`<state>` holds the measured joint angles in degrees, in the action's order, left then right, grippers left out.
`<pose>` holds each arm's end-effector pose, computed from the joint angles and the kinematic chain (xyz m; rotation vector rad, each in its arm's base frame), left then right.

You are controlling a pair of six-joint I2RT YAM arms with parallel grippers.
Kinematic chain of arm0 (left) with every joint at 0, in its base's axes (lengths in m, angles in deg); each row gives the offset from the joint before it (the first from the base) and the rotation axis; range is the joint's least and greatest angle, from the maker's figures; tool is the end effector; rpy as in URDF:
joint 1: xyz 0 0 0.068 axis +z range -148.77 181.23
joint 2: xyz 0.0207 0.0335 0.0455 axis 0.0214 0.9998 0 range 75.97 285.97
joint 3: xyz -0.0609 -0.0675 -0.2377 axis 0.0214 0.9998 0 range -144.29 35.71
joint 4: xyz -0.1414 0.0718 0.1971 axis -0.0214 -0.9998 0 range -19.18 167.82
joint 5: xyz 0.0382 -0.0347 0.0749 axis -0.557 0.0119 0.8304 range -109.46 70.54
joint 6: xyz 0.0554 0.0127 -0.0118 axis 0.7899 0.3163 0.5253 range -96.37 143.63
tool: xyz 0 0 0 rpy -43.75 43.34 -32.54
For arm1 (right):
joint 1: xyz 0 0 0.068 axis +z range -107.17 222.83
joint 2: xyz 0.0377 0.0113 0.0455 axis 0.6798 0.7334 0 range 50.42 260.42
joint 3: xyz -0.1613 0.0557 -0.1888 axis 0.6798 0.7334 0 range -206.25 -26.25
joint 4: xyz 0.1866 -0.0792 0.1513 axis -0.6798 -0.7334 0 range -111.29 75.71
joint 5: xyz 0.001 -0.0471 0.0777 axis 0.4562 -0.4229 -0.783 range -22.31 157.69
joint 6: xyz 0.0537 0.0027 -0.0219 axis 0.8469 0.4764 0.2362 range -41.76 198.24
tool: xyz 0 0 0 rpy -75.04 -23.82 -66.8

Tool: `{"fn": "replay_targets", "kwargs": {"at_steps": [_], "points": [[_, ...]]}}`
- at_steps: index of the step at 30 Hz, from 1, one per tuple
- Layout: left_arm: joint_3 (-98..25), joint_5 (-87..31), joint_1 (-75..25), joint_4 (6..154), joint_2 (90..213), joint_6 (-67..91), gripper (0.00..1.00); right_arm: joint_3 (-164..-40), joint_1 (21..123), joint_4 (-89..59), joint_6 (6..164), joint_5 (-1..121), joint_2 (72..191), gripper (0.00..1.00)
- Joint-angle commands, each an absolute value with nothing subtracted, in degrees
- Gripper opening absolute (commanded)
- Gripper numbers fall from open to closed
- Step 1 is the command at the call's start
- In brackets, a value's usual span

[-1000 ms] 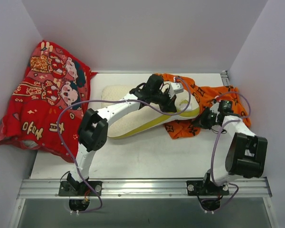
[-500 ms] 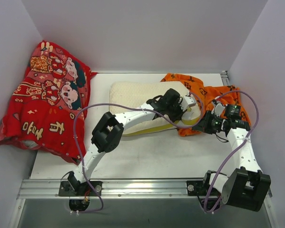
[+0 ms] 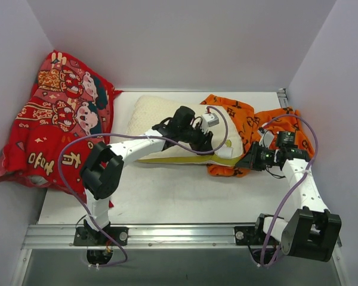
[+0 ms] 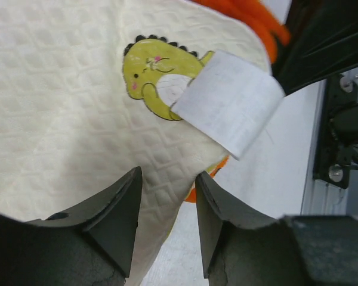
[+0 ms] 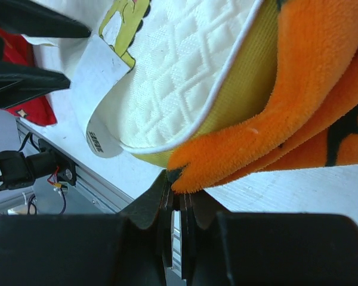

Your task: Put the pillow into the pillowcase

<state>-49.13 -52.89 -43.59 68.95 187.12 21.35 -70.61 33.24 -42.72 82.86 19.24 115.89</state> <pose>0.2928 -0.3231 0.2285 1.1449 1.9736 -1.0878 0.2279 -0.0069 0.2301 -0.0915 2.2647 0.9694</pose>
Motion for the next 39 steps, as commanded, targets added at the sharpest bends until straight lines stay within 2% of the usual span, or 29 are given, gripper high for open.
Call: {"fn": "replay_targets", "kwargs": {"at_steps": [1,5,12,15,16,19,24,25,29,31,32,34,35,36,39], "points": [[-49.4,-57.5,-44.8,73.8,183.4,19.9,0.48,-70.5,33.7,-45.0,82.5,16.7,115.3,0.0],[-49.6,-57.2,-45.2,76.8,184.9,17.2,0.46,-70.5,33.7,-45.1,82.5,17.1,115.4,0.0],[-48.0,-60.2,-47.6,85.3,185.9,14.1,0.47,-71.2,33.8,-45.7,82.3,16.4,114.8,0.0],[-51.0,-59.1,-48.7,87.8,191.6,9.9,0.43,-70.8,33.8,-45.7,82.4,16.5,114.4,0.0],[-52.3,-58.1,-48.9,86.2,193.9,9.0,0.36,-70.6,33.8,-45.6,82.4,16.5,114.1,0.0],[-57.0,-55.8,-47.6,86.5,206.0,0.6,0.25,-70.1,34.0,-45.3,83.2,14.9,112.5,0.0],[-59.6,-49.2,-47.1,91.1,209.6,-6.8,0.19,-69.4,37.7,-45.0,87.5,10.6,105.9,0.0],[-60.0,-48.8,-46.9,91.4,209.8,-7.7,0.19,-69.0,41.2,-44.6,88.1,10.5,104.7,0.0],[-58.8,-49.7,-45.5,92.7,208.1,-11.7,0.18,-66.4,47.4,-42.2,89.8,14.1,102.0,0.0],[-53.5,-51.5,-45.2,96.3,203.4,-12.7,0.23,-66.5,47.5,-42.3,88.8,14.6,103.8,0.0],[-51.8,-52.4,-44.9,97.5,201.3,-12.9,0.34,-67.4,47.4,-43.6,88.1,16.1,105.9,0.02],[-48.6,-54.7,-44.7,98.0,195.0,-11.7,0.44,-69.0,46.9,-44.8,86.6,17.1,107.4,0.12],[-45.1,-56.4,-44.2,97.7,192.7,-11.1,0.5,-69.9,45.7,-45.5,85.2,17.3,108.5,0.21],[-43.8,-57.1,-43.9,97.0,190.4,-9.3,0.62,-72.8,44.8,-47.8,84.3,17.5,108.9,0.27],[-41.9,-56.4,-42.8,82.6,183.0,-0.2,0.71,-79.6,39.1,-51.0,81.2,17.3,110.7,0.42]]}}
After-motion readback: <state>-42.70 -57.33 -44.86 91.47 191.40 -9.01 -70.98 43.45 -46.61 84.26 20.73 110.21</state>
